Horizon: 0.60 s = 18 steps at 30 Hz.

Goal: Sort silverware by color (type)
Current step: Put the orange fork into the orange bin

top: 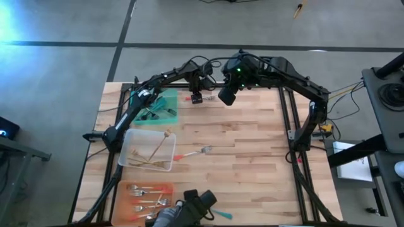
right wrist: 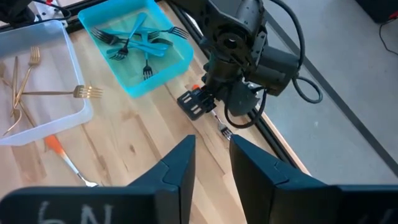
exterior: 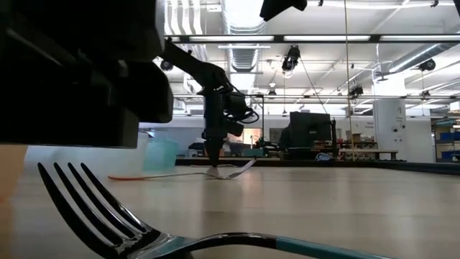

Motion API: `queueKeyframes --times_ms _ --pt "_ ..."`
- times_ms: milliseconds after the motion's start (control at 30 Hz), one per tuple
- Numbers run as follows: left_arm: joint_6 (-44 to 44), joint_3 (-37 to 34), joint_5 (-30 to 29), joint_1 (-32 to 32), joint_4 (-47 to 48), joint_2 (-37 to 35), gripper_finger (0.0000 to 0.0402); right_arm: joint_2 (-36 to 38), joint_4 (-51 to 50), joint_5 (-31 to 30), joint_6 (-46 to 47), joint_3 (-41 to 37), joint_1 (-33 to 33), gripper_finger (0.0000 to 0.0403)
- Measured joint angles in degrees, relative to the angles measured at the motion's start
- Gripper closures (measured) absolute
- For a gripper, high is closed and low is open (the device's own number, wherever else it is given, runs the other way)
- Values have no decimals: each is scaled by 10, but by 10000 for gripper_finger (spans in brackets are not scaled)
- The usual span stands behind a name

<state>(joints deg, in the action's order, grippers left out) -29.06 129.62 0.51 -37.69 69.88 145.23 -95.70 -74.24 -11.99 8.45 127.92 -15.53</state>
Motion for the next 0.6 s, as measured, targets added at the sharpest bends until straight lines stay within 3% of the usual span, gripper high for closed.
queueKeyframes --times_ms 400,600 --pt "31 -1 -11 18 13 0 255 0 0 0 0 0 0 318" --pt "17 -11 18 27 35 -2 319 0 0 0 0 0 0 314"
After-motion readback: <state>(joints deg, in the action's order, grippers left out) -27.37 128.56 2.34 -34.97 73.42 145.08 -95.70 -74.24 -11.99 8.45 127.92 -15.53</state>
